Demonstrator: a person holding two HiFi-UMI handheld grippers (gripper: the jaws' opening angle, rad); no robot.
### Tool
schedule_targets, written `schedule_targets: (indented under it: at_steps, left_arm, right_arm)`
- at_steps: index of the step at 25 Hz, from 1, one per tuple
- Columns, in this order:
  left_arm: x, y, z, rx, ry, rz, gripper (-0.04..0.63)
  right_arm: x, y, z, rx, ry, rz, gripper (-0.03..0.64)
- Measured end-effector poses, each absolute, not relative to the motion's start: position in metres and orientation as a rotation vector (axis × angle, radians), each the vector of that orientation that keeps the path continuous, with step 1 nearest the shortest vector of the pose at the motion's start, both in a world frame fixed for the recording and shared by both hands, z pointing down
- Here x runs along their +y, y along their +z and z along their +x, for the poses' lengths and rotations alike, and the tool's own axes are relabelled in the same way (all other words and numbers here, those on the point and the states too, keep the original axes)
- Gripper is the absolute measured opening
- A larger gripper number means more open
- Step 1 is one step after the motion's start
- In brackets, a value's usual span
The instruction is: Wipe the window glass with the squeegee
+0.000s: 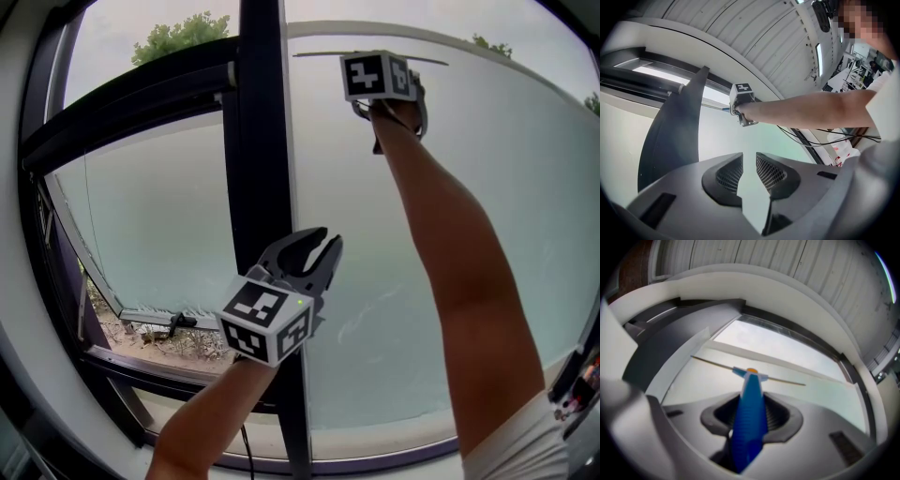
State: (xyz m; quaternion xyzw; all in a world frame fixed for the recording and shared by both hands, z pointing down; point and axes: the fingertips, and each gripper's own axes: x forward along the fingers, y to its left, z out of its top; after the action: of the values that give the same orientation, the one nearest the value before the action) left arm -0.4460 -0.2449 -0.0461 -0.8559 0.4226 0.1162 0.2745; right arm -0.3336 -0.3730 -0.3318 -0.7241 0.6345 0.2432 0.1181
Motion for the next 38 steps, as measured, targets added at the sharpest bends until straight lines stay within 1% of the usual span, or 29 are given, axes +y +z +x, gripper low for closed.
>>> schedule_targets:
  at_steps: [5,15,24,38]
  left_arm:
    - [-0.242,-0.047,-0.442,1.128,0.313,-2.297,0.107]
    - [-0.239,-0.042,-0.441,1.123,0.310,-2.309,0.107]
    - [-0.228,-0.039,-0.437,1.109,0.333,-2.328,0.107]
    - [-0.219,-0.011,-0.431,1.107,0.347,-2.410,0.107]
  right_arm:
    - [-0.366,-0.343,-0.341,1.845,0.754,-2.088,0.153]
    - [-0.366,-0.335,-0.347,1.857,0.783,-2.078,0.153]
    - [-0.366,-0.316,-0.342,1.882,0.753,-2.114,0.153]
    - [-0.363,-0.274,-0.346,1.948,0.719,-2.119,0.153]
